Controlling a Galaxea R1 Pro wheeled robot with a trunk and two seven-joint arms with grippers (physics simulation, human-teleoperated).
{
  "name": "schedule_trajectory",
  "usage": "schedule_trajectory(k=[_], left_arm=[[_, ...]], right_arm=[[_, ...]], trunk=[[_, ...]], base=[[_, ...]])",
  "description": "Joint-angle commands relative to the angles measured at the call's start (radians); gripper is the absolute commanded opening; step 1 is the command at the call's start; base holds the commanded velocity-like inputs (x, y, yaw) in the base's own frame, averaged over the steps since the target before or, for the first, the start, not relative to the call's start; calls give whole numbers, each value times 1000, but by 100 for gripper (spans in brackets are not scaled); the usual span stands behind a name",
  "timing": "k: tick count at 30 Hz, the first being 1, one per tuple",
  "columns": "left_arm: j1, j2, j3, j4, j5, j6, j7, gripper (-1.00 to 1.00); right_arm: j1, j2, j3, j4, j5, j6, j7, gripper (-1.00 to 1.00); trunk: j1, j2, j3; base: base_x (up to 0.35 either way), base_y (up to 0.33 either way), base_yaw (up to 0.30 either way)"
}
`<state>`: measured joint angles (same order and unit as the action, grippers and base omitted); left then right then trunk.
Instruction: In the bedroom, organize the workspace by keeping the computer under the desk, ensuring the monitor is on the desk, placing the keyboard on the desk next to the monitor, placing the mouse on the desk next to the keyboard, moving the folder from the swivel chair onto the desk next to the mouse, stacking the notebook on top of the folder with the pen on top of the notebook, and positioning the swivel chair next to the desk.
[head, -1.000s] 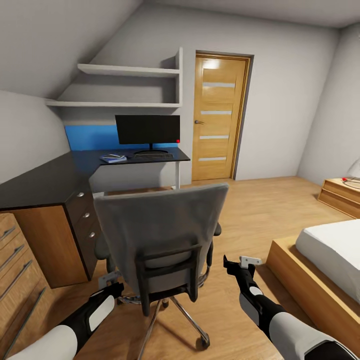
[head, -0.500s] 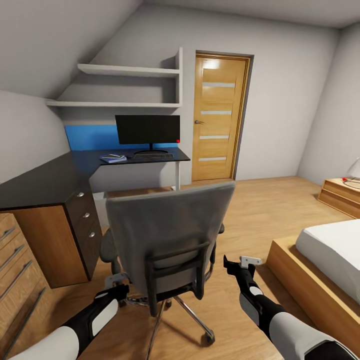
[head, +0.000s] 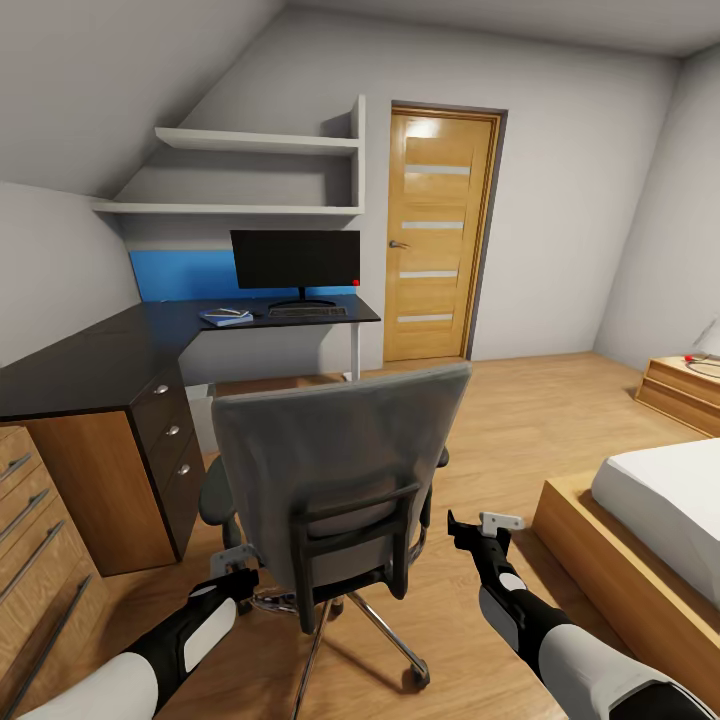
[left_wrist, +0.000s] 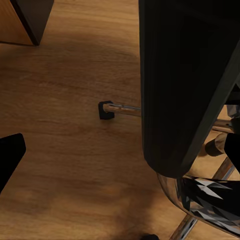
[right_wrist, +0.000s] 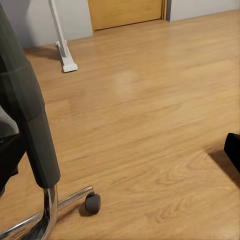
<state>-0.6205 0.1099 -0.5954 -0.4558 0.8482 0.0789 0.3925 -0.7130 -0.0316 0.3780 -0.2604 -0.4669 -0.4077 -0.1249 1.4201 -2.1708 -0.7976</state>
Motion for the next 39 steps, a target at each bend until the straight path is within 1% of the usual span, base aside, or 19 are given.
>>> schedule_trajectory(k=[1, 8, 14, 26, 30, 31, 32, 33, 34, 37, 39], left_arm=[[-1, 2, -8, -3, 5, 4, 7, 100], [-1, 2, -9, -3, 5, 3, -8, 100], [-1, 2, -9, -3, 4, 4, -9, 100], [-1, 2, -9, -3, 5, 4, -9, 100], [-1, 2, -10, -3, 5, 4, -9, 100], [-1, 2, -10, -3, 5, 4, -9, 100], [-1, 1, -10, -3, 5, 4, -9, 100], [-1, 1, -10, -3, 5, 4, -8, 100], [-1, 1, -10, -3, 5, 4, -8, 100], [-1, 1, -10, -3, 5, 4, -8, 100], [-1, 1, -10, -3, 5, 4, -8, 100]], right_arm=[[-1, -1, 9, 0, -4, -2, -7, 100], [0, -1, 9, 0, -4, -2, -7, 100], [-1, -1, 9, 0, -4, -2, -7, 100], [0, -1, 9, 0, -4, -2, -7, 100], [0, 1, 9, 0, -4, -2, -7, 100], [-1, 5, 10, 0, -4, -2, -8, 100], [-1, 20, 10, 0, -3, -2, -10, 100], [-1, 24, 10, 0, -3, -2, -11, 100], [0, 36, 9, 0, -2, -2, -13, 100], [-1, 47, 10, 1, -1, -2, -15, 100], [0, 49, 10, 1, -1, -2, -16, 100]], trunk=[[0, 0, -1], [0, 0, -1], [0, 0, -1], [0, 0, -1], [0, 0, -1], [0, 0, -1], [0, 0, -1], [0, 0, -1], [0, 0, -1], [0, 0, -1], [0, 0, -1]], base=[[0, 0, 0], [-16, 0, 0], [-213, 0, 0], [-39, 0, 0], [-192, -54, 0], [-259, -97, 0], [-284, -120, 0], [-286, -124, 0], [-251, -105, 0], [-144, -57, 2], [-62, -25, 27]])
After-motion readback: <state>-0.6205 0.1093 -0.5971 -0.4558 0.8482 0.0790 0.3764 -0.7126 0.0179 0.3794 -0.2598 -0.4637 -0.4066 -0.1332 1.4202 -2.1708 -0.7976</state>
